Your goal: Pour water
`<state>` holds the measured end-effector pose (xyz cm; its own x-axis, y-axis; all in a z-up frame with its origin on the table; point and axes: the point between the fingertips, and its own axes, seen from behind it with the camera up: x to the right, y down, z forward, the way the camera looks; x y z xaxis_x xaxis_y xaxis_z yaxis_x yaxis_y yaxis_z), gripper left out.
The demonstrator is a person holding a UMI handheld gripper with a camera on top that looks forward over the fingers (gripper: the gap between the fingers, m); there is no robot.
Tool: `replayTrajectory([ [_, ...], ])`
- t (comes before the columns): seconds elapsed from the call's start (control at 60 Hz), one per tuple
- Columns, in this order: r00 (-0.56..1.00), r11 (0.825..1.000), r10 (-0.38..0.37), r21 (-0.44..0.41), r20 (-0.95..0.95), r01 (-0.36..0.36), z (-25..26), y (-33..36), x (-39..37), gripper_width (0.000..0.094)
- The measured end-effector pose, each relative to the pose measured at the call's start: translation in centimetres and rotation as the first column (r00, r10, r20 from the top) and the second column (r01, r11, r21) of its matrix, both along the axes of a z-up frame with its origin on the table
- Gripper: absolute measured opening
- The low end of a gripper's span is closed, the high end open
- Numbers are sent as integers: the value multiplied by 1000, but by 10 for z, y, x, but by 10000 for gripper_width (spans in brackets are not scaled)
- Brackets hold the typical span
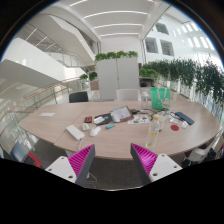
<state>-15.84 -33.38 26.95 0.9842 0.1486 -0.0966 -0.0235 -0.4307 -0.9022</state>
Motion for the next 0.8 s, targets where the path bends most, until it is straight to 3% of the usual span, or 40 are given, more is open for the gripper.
replayTrajectory([
  [0.233, 997, 997, -74, 37, 31, 73, 1, -13, -19, 779],
  [0.417, 989, 985, -123, 131, 77, 113, -12, 12, 31, 776],
  [0.717, 970, 947, -223, 257, 102, 191, -88, 161, 148, 776],
  [0.8, 971, 947, -221, 256, 92, 191, -120, 201, 164, 776],
])
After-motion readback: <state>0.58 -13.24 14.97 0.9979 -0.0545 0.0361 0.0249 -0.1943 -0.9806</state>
